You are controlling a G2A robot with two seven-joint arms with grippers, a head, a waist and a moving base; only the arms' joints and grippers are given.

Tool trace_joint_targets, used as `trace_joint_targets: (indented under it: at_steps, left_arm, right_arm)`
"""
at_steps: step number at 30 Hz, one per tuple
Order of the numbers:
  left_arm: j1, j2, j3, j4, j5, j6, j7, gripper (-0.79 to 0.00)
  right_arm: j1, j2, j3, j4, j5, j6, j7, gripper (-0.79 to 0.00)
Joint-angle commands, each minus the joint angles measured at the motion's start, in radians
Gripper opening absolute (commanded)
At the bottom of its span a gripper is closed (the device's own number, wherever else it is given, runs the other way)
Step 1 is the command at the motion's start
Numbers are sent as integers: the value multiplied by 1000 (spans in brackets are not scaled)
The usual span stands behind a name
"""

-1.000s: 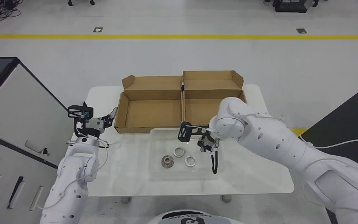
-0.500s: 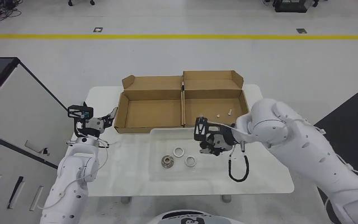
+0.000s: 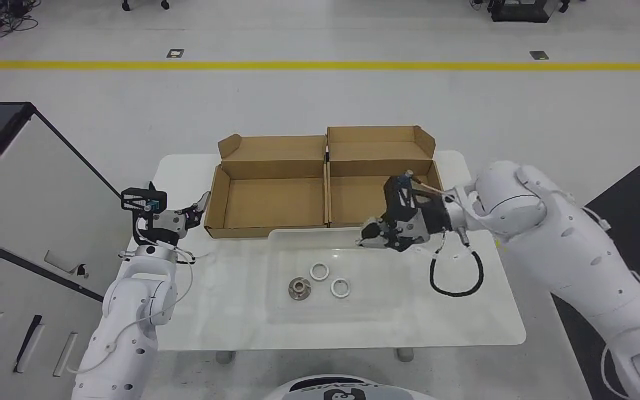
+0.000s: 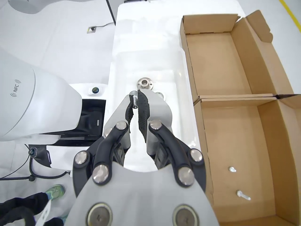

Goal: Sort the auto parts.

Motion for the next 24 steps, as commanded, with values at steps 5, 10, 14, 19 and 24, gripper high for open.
trace_joint_targets:
  at_steps: [5,10,14,19,24]
  left_arm:
    - [0,0,0,0,0,0,0,0]
    - [0,0,0,0,0,0,0,0]
    - [0,0,0,0,0,0,0,0]
    - [0,0,0,0,0,0,0,0]
    - [0,0,0,0,0,0,0,0]
  right_arm:
    - [161,-4,-137,57,97,-56,-56,-785]
    - [230,-17,-180,21,227,-56,-56,-785]
    - [224,-23,-145,-15,310,-56,-58,-785]
    - [217,-24,-132,-26,325,-56,-56,-785]
    - [217,-24,-132,-26,325,-56,-56,-785]
